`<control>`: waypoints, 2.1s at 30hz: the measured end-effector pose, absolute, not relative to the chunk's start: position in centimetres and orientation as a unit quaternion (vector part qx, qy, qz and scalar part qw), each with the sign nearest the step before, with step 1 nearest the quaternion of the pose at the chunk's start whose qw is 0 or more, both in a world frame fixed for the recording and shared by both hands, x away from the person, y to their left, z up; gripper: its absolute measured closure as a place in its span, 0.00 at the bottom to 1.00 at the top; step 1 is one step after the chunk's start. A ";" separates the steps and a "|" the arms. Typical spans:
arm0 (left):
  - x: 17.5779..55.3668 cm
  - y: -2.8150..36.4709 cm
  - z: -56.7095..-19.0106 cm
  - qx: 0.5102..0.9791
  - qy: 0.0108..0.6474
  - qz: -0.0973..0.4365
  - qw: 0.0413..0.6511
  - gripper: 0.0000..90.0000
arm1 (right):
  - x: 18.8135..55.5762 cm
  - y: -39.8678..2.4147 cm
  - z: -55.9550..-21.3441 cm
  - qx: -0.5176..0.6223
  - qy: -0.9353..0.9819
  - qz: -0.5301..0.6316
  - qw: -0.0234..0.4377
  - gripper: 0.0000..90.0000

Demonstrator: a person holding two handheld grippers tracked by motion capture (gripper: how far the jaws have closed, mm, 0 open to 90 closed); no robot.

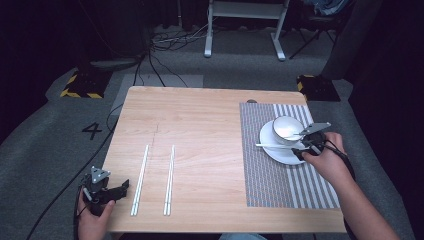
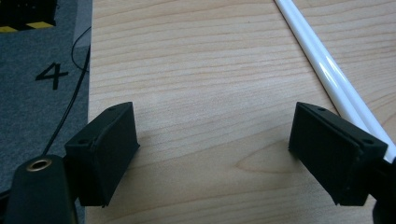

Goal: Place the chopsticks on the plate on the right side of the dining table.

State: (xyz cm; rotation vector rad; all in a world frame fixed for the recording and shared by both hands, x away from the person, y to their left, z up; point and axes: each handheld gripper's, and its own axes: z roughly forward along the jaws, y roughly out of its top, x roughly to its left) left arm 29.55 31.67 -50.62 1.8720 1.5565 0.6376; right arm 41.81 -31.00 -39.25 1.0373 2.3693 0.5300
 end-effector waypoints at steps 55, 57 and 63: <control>29.6 31.7 -50.6 0.708 0.588 0.242 0.307 0.17 | 29.1 -36.8 -46.4 0.413 0.799 0.369 0.234 0.32; 29.5 31.7 -50.6 0.708 0.588 0.241 0.307 0.17 | 28.9 -36.9 -46.9 0.417 0.794 0.375 0.236 0.32; 29.5 31.7 -50.6 0.708 0.588 0.241 0.307 0.17 | 28.5 -37.2 -48.3 0.441 0.772 0.379 0.255 0.30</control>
